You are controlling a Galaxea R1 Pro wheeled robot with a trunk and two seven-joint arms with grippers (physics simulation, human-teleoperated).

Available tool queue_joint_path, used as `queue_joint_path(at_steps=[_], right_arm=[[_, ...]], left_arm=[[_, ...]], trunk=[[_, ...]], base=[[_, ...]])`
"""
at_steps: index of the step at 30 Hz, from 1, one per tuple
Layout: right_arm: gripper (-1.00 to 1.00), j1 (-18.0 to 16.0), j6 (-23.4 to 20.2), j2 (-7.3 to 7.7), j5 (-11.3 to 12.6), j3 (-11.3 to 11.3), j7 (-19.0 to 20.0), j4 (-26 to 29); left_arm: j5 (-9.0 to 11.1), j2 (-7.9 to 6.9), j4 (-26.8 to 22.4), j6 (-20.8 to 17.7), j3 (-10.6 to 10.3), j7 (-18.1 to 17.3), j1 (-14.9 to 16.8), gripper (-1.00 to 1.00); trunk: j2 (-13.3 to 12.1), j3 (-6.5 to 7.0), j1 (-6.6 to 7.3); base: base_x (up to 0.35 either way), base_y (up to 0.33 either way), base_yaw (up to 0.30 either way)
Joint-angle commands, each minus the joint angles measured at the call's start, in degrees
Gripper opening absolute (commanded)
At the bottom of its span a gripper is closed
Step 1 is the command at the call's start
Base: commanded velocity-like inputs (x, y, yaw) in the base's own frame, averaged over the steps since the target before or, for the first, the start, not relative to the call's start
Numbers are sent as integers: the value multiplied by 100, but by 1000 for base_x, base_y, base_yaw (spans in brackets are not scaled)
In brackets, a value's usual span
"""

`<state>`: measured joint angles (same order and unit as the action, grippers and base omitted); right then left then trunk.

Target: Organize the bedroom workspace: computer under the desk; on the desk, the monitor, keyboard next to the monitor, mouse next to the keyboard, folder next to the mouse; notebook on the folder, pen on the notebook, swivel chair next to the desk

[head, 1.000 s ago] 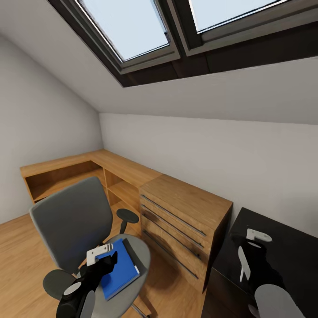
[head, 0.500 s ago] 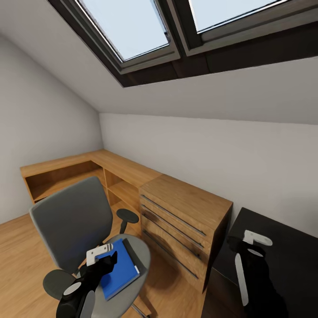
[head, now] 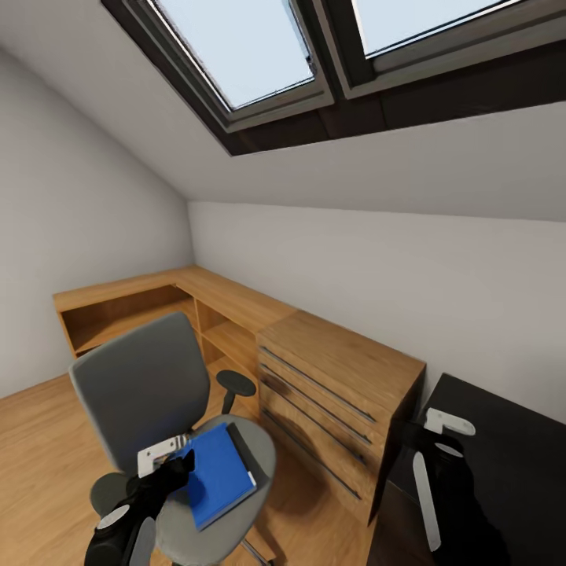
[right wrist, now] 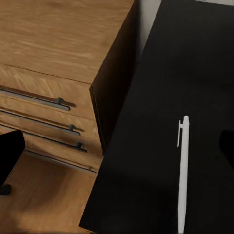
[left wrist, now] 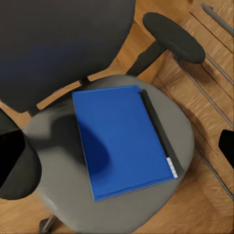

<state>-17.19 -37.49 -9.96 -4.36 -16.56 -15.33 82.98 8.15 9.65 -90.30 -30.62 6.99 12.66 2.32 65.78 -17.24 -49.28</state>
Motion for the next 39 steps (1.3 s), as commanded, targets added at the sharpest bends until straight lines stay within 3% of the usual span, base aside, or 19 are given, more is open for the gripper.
queue_joint_path(at_steps=[1,5,7,14,16,17,29,39], right_arm=[[100,-4,-40,-4,-43,10,14,8],[100,2,-34,-4,-43,157,13,-14],[100,20,-35,-4,-40,369,13,-37],[100,72,-23,-4,-38,524,12,-95],[100,74,-19,-4,-43,590,12,-134],[100,75,-15,-4,-45,745,12,-211],[100,75,-5,-4,-61,1231,3,-553],[100,75,-3,-4,-72,1441,-2,-688]], left_arm=[[65,3,-6,-23,40,38,6,100],[70,2,-6,-23,164,36,6,100],[72,3,-6,-23,214,35,6,100],[72,3,-14,-14,311,34,6,100],[72,4,-14,-15,324,34,6,100],[72,5,-14,-14,334,30,6,100],[72,6,-14,-14,338,26,6,100],[72,3,-14,-6,344,26,6,100]], trunk=[[5,-7,-1],[5,-17,-1],[5,-21,-1],[5,-23,-1],[5,-23,-1],[5,-23,-1],[5,-51,-1],[5,-86,-1]], base=[[0,0,267],[0,0,224],[0,0,79],[0,0,63],[0,0,227],[0,0,267],[0,0,268],[1,0,264]])
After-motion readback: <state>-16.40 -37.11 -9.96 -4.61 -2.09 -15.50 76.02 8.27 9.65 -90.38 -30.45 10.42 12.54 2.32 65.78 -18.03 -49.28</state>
